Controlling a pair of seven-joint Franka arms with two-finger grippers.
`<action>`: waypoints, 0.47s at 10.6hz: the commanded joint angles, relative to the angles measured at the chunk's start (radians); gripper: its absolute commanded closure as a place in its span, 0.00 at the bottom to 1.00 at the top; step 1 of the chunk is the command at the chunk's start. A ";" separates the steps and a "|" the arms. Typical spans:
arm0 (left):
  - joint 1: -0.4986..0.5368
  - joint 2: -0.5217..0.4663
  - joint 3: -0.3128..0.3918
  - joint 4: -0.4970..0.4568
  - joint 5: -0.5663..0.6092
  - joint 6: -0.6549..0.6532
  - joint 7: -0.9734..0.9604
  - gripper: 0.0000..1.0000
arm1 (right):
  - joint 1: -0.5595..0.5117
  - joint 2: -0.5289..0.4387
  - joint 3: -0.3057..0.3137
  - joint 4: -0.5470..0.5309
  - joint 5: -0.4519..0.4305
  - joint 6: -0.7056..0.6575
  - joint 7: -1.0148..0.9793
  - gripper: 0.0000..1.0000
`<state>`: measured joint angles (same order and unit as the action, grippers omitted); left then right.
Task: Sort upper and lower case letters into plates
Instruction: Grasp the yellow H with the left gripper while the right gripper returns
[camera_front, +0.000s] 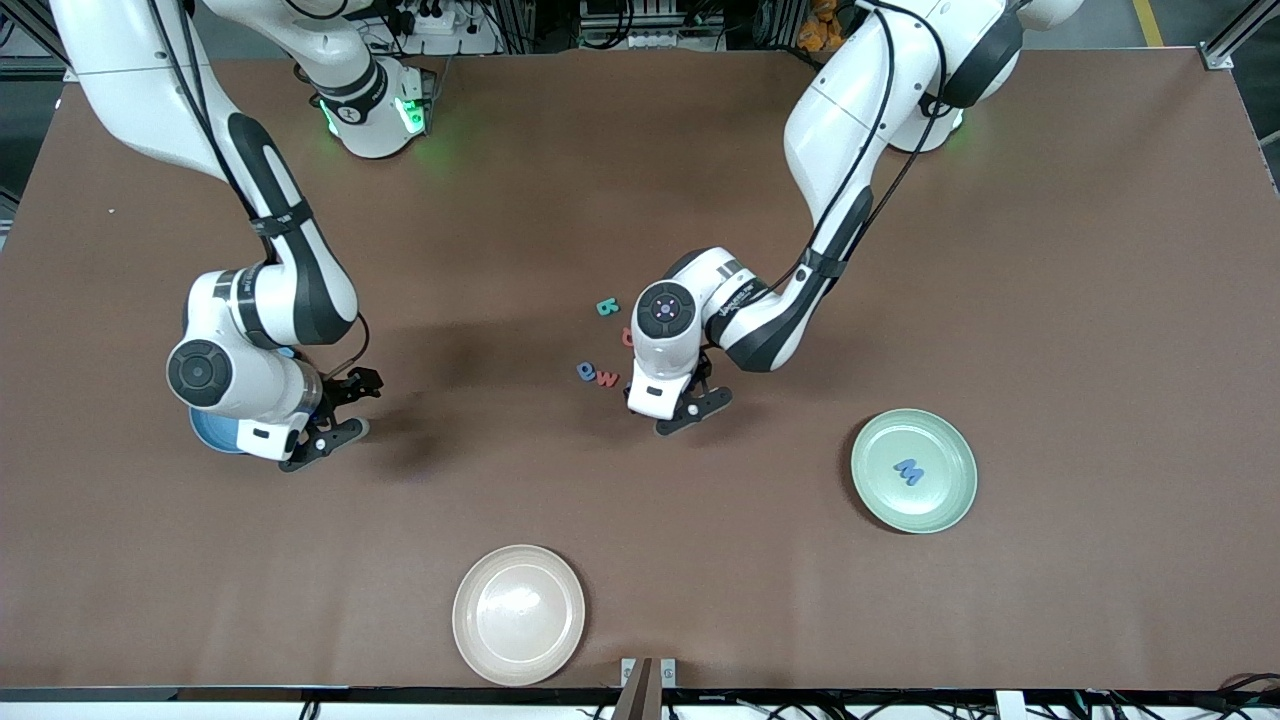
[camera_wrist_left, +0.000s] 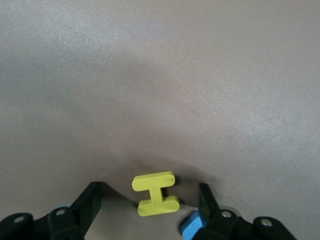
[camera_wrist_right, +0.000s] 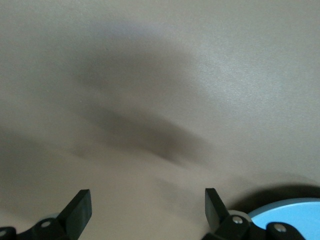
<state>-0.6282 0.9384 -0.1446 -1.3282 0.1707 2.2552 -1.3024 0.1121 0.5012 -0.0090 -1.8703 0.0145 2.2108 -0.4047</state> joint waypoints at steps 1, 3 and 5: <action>0.002 0.008 0.005 0.012 0.010 -0.002 -0.011 0.35 | 0.043 -0.001 -0.002 0.003 0.013 -0.005 0.065 0.00; 0.004 0.007 0.005 0.014 0.007 -0.002 -0.014 0.82 | 0.079 -0.001 0.000 0.003 0.013 -0.002 0.134 0.00; 0.008 -0.007 0.003 0.014 0.007 -0.002 -0.018 1.00 | 0.122 -0.003 0.000 0.004 0.019 0.001 0.197 0.00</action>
<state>-0.6238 0.9352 -0.1444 -1.3133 0.1706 2.2547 -1.3024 0.2064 0.5012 -0.0060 -1.8693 0.0169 2.2114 -0.2544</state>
